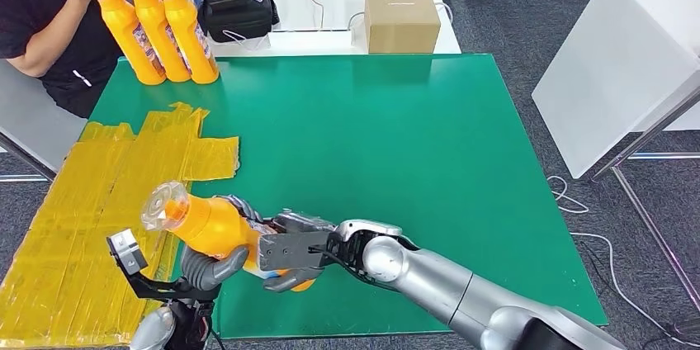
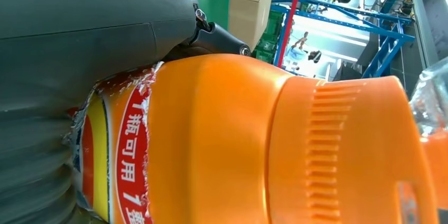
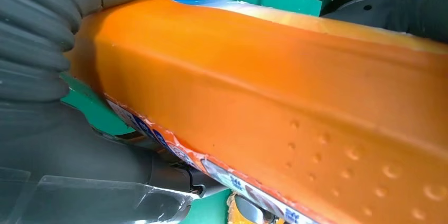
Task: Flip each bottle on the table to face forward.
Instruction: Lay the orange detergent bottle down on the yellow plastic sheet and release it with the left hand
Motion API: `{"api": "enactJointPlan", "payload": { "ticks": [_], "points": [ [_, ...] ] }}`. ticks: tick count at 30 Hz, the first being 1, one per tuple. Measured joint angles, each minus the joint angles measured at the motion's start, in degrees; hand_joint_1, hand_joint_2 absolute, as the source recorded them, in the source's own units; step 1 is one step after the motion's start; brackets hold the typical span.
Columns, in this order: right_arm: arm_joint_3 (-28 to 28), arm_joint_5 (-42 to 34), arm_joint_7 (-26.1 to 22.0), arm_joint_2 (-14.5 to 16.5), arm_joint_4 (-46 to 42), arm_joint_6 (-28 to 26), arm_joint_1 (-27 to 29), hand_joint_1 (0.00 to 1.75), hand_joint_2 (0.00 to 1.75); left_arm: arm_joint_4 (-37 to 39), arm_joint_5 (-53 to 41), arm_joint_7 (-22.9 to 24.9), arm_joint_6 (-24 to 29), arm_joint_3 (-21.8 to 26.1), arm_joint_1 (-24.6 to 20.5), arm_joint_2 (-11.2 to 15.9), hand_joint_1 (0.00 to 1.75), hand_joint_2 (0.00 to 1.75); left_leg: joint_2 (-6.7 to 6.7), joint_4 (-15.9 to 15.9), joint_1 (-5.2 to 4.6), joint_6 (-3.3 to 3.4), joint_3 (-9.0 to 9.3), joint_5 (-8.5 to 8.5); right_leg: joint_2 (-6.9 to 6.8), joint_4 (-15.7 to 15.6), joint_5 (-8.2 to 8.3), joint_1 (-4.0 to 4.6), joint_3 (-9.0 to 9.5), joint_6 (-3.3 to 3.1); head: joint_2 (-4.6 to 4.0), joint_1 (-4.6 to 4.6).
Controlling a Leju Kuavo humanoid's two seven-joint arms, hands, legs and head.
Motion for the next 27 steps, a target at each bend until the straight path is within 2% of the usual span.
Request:
{"api": "enactJointPlan", "payload": {
  "ticks": [1, 2, 4, 5, 6, 8, 11, 14, 16, 20, 27],
  "points": [
    [0.1, 0.0, 0.0, 0.0, 0.0, 0.0, 0.0, 1.75, 1.75, 0.0, 0.0, 0.0, 0.0, 0.0, 0.0, 0.0, 1.75, 1.75, 0.00, 0.0, 0.00, 0.00, 0.00, 0.00, 0.00, 0.0, 0.00, 0.00, 0.00, 0.00, 0.00, 0.00],
    [0.1, 0.0, 0.0, 0.0, 0.0, -0.1, 0.0, 1.52, 1.75, 0.0, 0.0, 0.0, 0.0, 0.0, 0.0, 0.0, 1.75, 1.75, 0.00, 0.0, 0.00, 0.00, 0.00, 0.00, 0.00, 0.0, 0.00, 0.00, 0.00, 0.00, 0.00, 0.00],
    [0.2, 0.0, -0.1, 0.0, 0.0, -0.4, 0.0, 0.65, 1.75, 0.0, 0.1, -0.1, 0.0, 0.0, 0.0, 0.0, 1.75, 1.75, 0.00, 0.0, 0.00, 0.00, 0.00, 0.00, 0.00, 0.0, 0.00, 0.00, 0.00, 0.00, 0.00, 0.00],
    [0.3, 0.1, -0.2, 0.0, 0.0, -0.8, 0.1, 0.21, 1.31, 0.0, 0.2, -0.1, 0.0, 0.0, 0.0, 0.0, 1.75, 1.75, 0.00, 0.0, 0.00, 0.00, 0.00, 0.00, 0.00, 0.0, 0.00, 0.00, 0.00, 0.00, 0.00, -0.01],
    [0.3, 0.3, -0.4, 0.0, 0.1, -1.4, 0.3, 0.00, 0.87, 0.0, 0.0, -0.3, 0.1, 0.1, 0.0, 0.0, 1.75, 1.75, 0.00, 0.0, 0.00, 0.00, 0.01, 0.00, 0.00, 0.0, 0.00, 0.00, 0.00, 0.00, 0.00, -0.01],
    [0.2, 1.0, -1.2, 0.0, 0.1, -3.5, 1.0, 0.00, 0.00, 0.0, -1.1, -0.8, 0.9, 0.1, 0.0, 0.0, 1.75, 1.75, 0.00, 0.0, 0.00, 0.00, 0.01, 0.00, 0.00, 0.0, 0.00, 0.00, -0.01, 0.00, 0.00, -0.01],
    [-1.6, 1.3, -3.2, -0.4, -0.5, -7.6, 3.9, 0.00, 0.00, -0.2, -6.5, -1.7, 5.3, 0.5, -0.2, 0.0, 1.75, 1.75, -0.02, 0.0, 0.00, 0.00, 0.02, 0.00, -0.01, 0.0, 0.00, 0.00, -0.01, 0.00, 0.00, 0.01],
    [-5.9, 1.1, -6.8, -1.6, -3.6, -10.9, 9.1, 0.00, 0.00, -0.6, -13.2, -2.3, 10.7, 1.8, -0.7, 0.4, 1.75, 1.75, -0.09, 0.0, 0.00, 0.00, -0.03, 0.00, -0.11, 0.0, -0.01, 0.00, -0.03, 0.00, 0.00, 0.02],
    [-9.0, 1.1, -8.7, -2.5, -6.5, -11.5, 11.9, 0.00, 0.00, -0.9, -15.3, -2.2, 12.4, 2.8, -0.9, 0.7, 1.75, 1.75, -0.02, 0.0, 0.00, 0.00, -0.05, -0.02, -0.07, 0.0, 0.00, 0.00, -0.07, 0.00, 0.00, 0.03],
    [-12.6, 1.5, -9.4, -3.3, -10.6, -11.6, 14.6, 0.00, 0.00, -0.8, -16.2, -1.9, 13.0, 4.4, -1.1, 1.3, 1.75, 1.75, 0.11, 0.0, 0.00, 0.00, -0.04, -0.02, 0.05, 0.0, 0.00, 0.00, -0.14, 0.00, 0.00, 0.00],
    [-14.3, 1.7, -9.4, -3.6, -12.9, -11.6, 16.1, 0.00, 0.00, -0.8, -16.4, -1.9, 13.0, 5.0, -1.1, 1.4, 1.75, 1.75, 0.11, 0.0, 0.00, -0.01, -0.04, -0.01, 0.05, 0.0, 0.00, 0.00, -0.14, -0.01, 0.00, 0.00]
  ]
}}
